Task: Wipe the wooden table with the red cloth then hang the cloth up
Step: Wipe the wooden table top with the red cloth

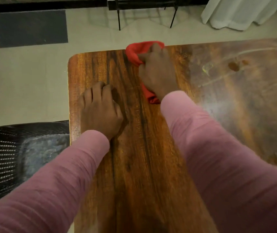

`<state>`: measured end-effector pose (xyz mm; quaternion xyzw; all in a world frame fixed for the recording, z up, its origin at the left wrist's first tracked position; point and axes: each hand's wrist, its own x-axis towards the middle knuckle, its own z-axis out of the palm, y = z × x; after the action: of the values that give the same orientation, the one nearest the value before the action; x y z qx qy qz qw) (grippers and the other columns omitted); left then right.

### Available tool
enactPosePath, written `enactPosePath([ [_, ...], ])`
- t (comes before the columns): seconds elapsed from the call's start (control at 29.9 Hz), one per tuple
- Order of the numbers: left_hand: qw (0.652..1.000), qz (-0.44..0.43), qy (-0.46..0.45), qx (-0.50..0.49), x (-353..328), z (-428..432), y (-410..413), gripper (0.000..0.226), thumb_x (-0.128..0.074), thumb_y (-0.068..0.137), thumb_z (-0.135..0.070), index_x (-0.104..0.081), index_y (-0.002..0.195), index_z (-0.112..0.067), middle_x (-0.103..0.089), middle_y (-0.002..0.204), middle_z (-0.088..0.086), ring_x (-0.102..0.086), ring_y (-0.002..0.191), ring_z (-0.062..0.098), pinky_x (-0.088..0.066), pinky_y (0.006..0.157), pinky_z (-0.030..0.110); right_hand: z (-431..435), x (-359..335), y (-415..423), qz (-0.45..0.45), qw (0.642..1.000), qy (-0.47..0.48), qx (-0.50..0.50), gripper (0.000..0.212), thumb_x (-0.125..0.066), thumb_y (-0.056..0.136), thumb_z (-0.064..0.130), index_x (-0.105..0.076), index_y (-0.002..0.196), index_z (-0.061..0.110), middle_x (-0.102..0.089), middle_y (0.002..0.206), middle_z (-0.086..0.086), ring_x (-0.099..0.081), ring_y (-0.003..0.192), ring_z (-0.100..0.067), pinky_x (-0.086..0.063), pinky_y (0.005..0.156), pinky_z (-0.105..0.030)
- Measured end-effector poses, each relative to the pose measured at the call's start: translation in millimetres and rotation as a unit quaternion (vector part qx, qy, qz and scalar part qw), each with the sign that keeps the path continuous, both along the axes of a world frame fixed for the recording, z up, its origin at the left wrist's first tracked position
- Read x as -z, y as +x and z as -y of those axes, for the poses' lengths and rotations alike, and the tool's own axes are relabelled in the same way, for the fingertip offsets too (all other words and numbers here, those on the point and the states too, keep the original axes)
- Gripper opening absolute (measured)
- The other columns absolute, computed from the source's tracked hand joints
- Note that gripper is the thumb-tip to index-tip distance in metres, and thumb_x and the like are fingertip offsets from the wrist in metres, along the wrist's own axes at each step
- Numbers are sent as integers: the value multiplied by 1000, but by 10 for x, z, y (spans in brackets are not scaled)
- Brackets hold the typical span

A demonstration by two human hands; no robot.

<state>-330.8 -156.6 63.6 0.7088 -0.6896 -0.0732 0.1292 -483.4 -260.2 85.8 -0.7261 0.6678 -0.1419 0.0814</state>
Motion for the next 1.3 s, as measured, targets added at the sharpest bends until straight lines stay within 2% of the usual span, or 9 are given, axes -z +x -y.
enactPosePath([
  [0.4, 997, -49, -25, 60, -50, 158, -984, 36, -40, 92, -24, -53, 123, -11, -51, 130, 10, -44, 118, 30, -32, 100, 43, 184, -61, -1171, 26, 978, 27, 205, 42, -44, 89, 17, -61, 126, 26, -37, 142, -11, -35, 132, -34, -34, 106, -46],
  [0.64, 998, -8, -20, 57, 48, 147, -1034, 38, -44, 86, -23, -54, 119, -8, -50, 132, 15, -45, 117, 35, -31, 101, 47, 16, -6, -478, -6, 1000, -8, 22, 40, -43, 88, 16, -64, 121, 23, -46, 130, -10, -40, 119, -30, -40, 94, -38],
  [0.74, 997, -21, -38, 57, 24, 143, -1036, 42, -36, 85, -25, -56, 118, -7, -52, 129, 15, -46, 116, 35, -33, 101, 48, 74, -30, -760, -3, 999, -2, 43, 39, -44, 90, 17, -63, 122, 26, -44, 132, -10, -41, 122, -30, -40, 97, -40],
  [0.8, 997, -23, -34, 57, 9, 141, -1044, 49, -29, 83, -29, -56, 118, -7, -52, 129, 14, -45, 117, 35, -33, 101, 48, 135, -87, -1106, 55, 992, 11, 116, 38, -47, 92, 20, -60, 127, 26, -46, 129, -6, -49, 120, -19, -43, 98, -29],
  [0.87, 998, -22, -33, 56, 3, 146, -1056, 51, -27, 82, -30, -56, 118, -8, -52, 128, 13, -45, 117, 35, -33, 101, 49, 164, -121, -1435, 111, 975, 25, 191, 39, -46, 95, 18, -53, 133, 20, -49, 109, 6, -60, 93, 0, -42, 74, -1],
  [0.9, 998, -18, -33, 55, 5, 151, -1063, 49, -29, 82, -29, -56, 117, -8, -52, 128, 13, -45, 116, 35, -33, 100, 49, 176, -133, -1525, 107, 971, 29, 213, 39, -44, 96, 17, -53, 135, 21, -49, 109, 6, -61, 90, -5, -39, 72, 1],
  [1.04, 998, -11, -25, 55, 23, 161, -1080, 43, -37, 84, -26, -55, 118, -9, -51, 130, 13, -45, 117, 34, -33, 100, 50, 162, -69, -1402, 24, 980, 20, 198, 41, -43, 90, 18, -59, 127, 23, -38, 139, -12, -40, 127, -36, -35, 106, -49],
  [1.2, 998, 4, -25, 56, 13, 164, -1080, 50, -30, 82, -30, -55, 121, -11, -50, 131, 11, -44, 118, 33, -32, 100, 47, -254, 77, -999, 12, 998, -32, 46, 37, -47, 89, 21, -63, 122, 22, -49, 119, -9, -42, 110, -29, -41, 86, -39],
  [1.3, 998, 1, -28, 59, 27, 164, -1065, 51, -29, 82, -31, -55, 122, -12, -50, 132, 10, -43, 119, 32, -32, 101, 48, -321, 93, -1234, 6, 998, -31, 53, 39, -47, 90, 20, -61, 126, 23, -48, 119, -9, -43, 111, -30, -42, 88, -40],
])
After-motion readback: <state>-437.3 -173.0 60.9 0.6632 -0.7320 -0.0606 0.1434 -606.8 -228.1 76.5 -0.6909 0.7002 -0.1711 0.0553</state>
